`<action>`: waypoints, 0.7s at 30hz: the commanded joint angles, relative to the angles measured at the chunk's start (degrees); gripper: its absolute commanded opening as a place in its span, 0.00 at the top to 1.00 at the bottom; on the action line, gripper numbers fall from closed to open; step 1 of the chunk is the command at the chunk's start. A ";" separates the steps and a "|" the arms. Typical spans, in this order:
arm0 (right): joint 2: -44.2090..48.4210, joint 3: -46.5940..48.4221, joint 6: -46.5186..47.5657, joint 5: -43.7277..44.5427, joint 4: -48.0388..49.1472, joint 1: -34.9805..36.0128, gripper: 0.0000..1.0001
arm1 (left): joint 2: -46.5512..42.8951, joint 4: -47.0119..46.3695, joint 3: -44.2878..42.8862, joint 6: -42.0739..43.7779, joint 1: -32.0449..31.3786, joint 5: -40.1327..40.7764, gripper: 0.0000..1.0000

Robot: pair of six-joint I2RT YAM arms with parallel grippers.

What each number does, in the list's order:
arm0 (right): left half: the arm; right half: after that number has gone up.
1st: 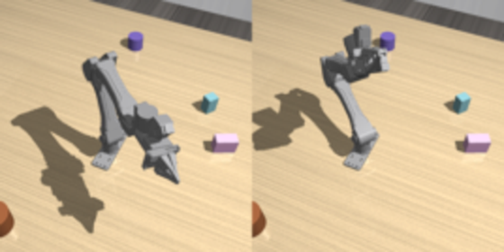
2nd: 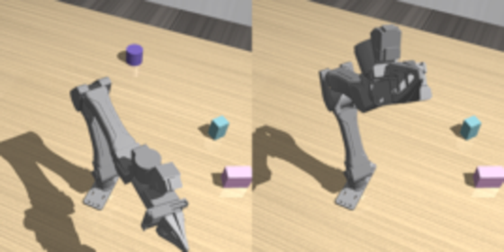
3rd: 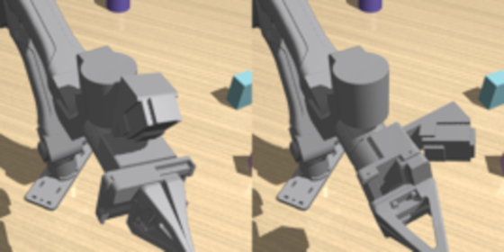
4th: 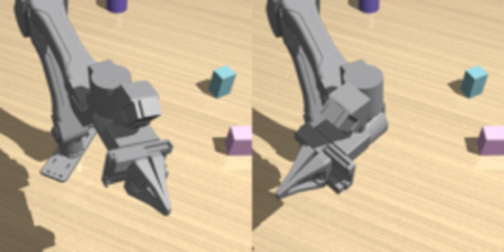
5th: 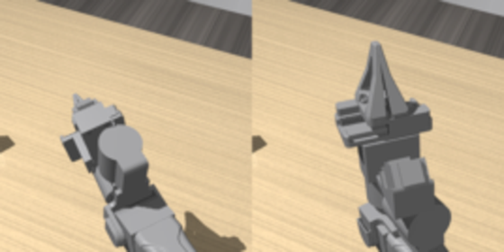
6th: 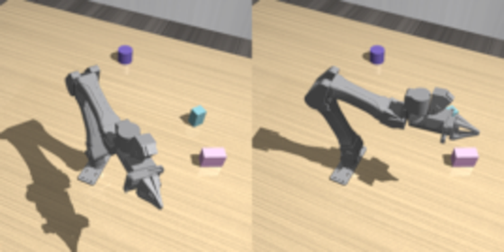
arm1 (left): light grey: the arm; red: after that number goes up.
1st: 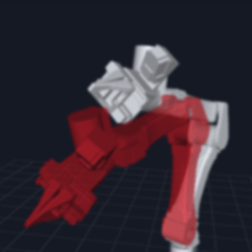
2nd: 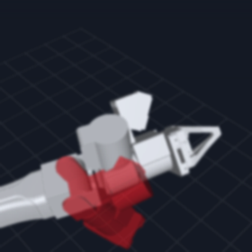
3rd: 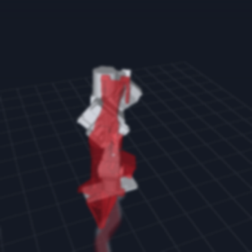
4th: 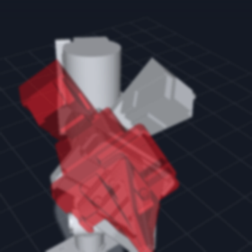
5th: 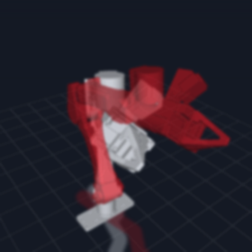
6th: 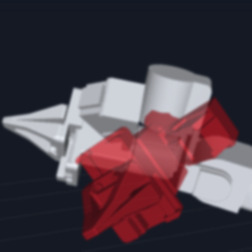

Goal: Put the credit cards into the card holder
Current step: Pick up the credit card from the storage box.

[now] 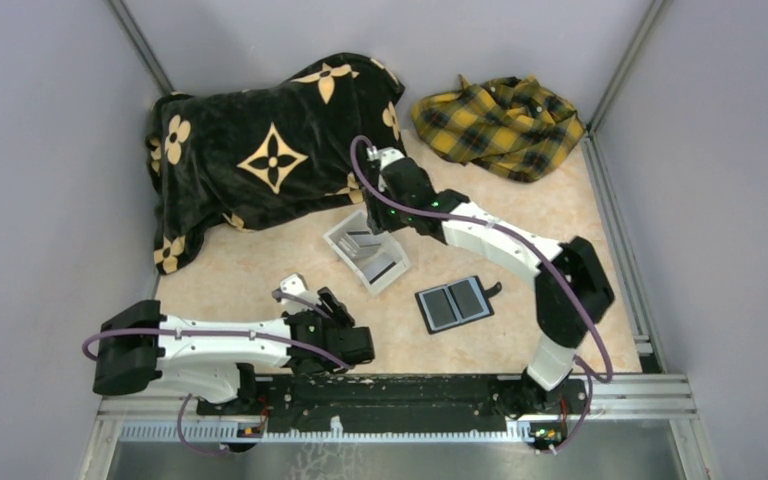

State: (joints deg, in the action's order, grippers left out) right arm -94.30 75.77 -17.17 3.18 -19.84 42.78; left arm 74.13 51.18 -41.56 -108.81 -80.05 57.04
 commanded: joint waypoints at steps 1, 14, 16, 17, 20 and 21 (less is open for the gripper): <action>-7.11 7.99 2.58 -2.39 -0.37 2.08 0.50 | -4.24 8.47 3.50 -10.21 0.09 3.35 0.32; -19.20 18.32 3.62 -5.97 -2.49 3.13 0.48 | -12.57 -7.28 10.60 7.78 4.78 0.90 0.30; -20.04 18.55 3.56 -6.25 -2.46 3.16 0.48 | -13.94 -11.17 11.90 11.50 6.32 -0.08 0.30; -20.42 18.61 3.55 -6.33 -2.48 3.15 0.48 | -14.76 -12.42 12.56 12.79 7.16 -0.44 0.30; -21.98 19.09 3.55 -7.11 -2.82 3.13 0.48 | -17.33 -18.42 14.71 20.56 9.68 -2.14 0.30; -22.60 19.29 3.55 -7.41 -2.99 3.13 0.48 | -18.10 -21.18 15.54 23.58 11.12 -3.43 0.30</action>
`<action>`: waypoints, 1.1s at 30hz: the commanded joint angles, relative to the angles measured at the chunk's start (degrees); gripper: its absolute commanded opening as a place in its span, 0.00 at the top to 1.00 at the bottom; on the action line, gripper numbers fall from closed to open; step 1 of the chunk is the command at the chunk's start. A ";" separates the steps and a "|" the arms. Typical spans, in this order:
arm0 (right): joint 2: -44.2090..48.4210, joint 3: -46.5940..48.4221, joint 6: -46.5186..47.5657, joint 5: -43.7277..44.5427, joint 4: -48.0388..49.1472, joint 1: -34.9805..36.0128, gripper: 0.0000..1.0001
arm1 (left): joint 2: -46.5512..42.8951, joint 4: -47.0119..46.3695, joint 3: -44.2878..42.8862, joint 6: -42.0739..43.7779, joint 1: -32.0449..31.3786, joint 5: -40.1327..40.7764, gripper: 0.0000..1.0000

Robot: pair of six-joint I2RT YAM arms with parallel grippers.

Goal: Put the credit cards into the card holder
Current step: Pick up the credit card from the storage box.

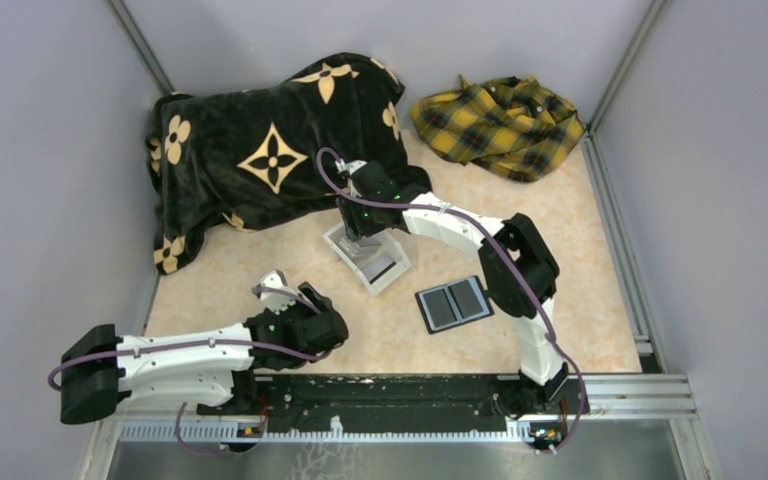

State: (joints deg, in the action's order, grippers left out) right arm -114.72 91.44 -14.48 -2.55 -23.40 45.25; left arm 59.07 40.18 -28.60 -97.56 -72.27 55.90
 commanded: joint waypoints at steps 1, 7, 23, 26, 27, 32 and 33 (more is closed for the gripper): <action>-2.63 3.75 0.75 -2.08 0.58 0.69 0.48 | -3.68 -12.46 3.34 14.59 4.84 -3.78 0.30; -4.60 3.53 0.02 -4.51 1.30 0.68 0.48 | -4.66 -21.54 5.78 23.84 10.81 -9.33 0.30; -1.43 3.01 -1.95 -6.80 1.39 2.73 0.61 | 3.50 -33.98 5.27 33.70 20.64 -19.41 0.30; -0.78 3.22 -2.12 -6.34 0.95 3.37 0.63 | 7.24 -36.33 4.08 35.37 22.12 -20.94 0.30; -0.51 3.24 -2.25 -6.24 0.74 3.59 0.63 | 8.66 -36.55 3.40 35.87 22.59 -21.33 0.30; 0.81 3.20 -2.48 -5.49 0.10 4.39 0.67 | 14.89 -37.62 0.24 37.78 24.78 -23.18 0.31; 1.03 3.22 -2.55 -5.47 0.02 4.52 0.68 | 15.60 -37.95 0.07 37.73 25.21 -23.46 0.31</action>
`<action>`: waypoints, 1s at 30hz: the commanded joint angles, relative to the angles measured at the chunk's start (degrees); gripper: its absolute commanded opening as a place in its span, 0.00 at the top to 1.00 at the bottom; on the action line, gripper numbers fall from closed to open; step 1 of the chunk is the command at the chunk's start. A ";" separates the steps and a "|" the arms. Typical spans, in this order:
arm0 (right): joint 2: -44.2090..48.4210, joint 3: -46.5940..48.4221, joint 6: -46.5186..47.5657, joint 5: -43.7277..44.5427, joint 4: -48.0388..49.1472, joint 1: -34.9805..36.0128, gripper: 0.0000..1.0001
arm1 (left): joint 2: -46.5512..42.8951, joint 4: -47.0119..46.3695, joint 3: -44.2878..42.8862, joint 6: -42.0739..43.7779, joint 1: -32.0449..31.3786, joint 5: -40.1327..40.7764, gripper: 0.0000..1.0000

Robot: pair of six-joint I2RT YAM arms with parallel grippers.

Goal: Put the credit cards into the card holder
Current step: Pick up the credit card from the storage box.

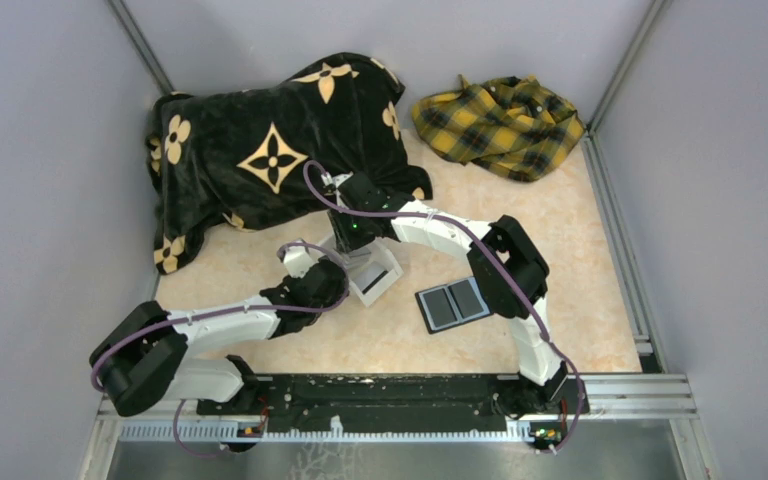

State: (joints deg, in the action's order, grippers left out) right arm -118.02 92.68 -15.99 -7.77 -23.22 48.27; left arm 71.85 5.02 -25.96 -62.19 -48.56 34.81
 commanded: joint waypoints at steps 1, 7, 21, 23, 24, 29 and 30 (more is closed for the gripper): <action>4.69 1.96 -1.00 -0.09 -0.36 1.68 0.69 | 3.44 -3.39 -2.60 2.42 1.90 -2.70 0.31; 6.63 1.33 -1.14 0.75 -0.57 2.24 0.74 | 6.24 -5.80 -3.04 3.00 4.95 -4.75 0.32; 10.75 -1.77 0.83 12.04 -1.85 2.31 0.93 | 13.04 -8.37 -8.63 8.50 11.98 -9.75 0.32; 11.83 -2.75 1.86 15.64 -1.83 2.35 0.97 | 13.82 -8.08 -10.26 9.51 12.40 -10.05 0.32; 12.38 -3.15 2.37 17.41 -1.83 2.35 0.99 | 14.12 -7.98 -10.97 10.17 12.61 -10.16 0.32; 14.61 -4.43 5.03 26.33 -1.52 2.31 1.00 | 14.88 -6.82 -16.45 14.99 13.50 -10.25 0.32; 15.15 -4.58 5.53 27.37 -1.28 2.27 1.00 | 14.89 -6.65 -17.59 16.23 13.66 -10.47 0.32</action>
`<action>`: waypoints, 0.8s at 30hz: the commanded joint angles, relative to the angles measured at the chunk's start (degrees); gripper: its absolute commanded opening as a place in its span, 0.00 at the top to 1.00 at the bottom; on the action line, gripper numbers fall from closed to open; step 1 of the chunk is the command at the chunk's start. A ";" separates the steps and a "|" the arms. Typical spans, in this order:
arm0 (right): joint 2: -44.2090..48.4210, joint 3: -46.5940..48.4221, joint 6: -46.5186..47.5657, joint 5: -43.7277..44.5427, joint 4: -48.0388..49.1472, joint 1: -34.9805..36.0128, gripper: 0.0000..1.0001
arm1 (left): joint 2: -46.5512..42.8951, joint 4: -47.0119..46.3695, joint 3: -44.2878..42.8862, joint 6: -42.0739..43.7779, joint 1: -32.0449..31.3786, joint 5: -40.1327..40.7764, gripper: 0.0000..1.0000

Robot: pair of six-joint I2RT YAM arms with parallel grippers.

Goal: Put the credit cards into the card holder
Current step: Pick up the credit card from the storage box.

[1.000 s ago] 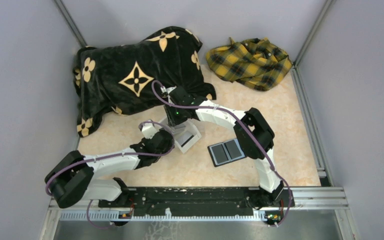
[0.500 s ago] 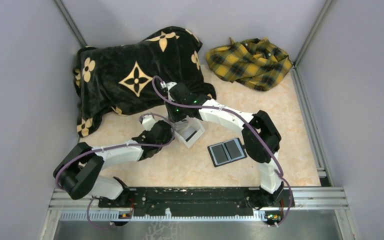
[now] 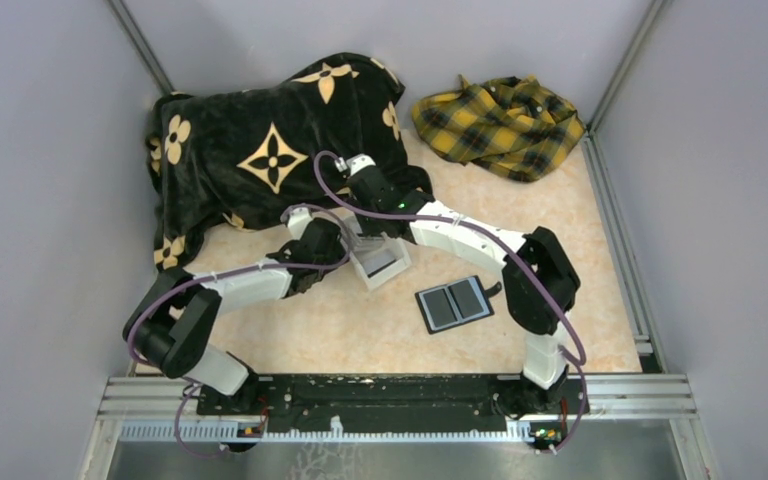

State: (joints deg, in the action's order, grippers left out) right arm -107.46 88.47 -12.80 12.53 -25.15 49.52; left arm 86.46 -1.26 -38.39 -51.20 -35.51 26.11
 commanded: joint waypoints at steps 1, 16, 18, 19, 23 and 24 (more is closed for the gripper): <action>5.13 -0.71 2.75 7.91 0.97 1.02 1.00 | 0.23 0.04 -6.35 6.38 0.83 -1.84 0.32; 25.96 -11.26 2.19 -1.59 -3.51 -1.71 1.00 | -18.57 0.11 -5.53 18.67 0.87 -17.11 0.30; 30.60 -14.74 1.12 -6.19 -4.15 -3.08 1.00 | -20.95 -3.34 -3.42 21.37 0.82 -23.32 0.30; 32.58 -16.64 0.53 -8.25 -4.47 -3.75 1.00 | -21.74 -4.79 -2.69 22.73 0.87 -26.47 0.30; 40.30 -23.82 -1.40 -17.71 -4.79 -6.24 1.00 | -21.96 -8.60 -1.50 25.56 0.83 -39.10 0.31; 41.74 -25.31 -1.89 -19.90 -4.90 -6.62 1.00 | -21.68 -9.07 -1.54 26.07 0.80 -41.71 0.31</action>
State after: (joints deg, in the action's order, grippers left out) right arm -71.48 67.75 -12.14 4.01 -29.21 44.40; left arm 64.49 -4.78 -40.62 -30.35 -34.72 -0.30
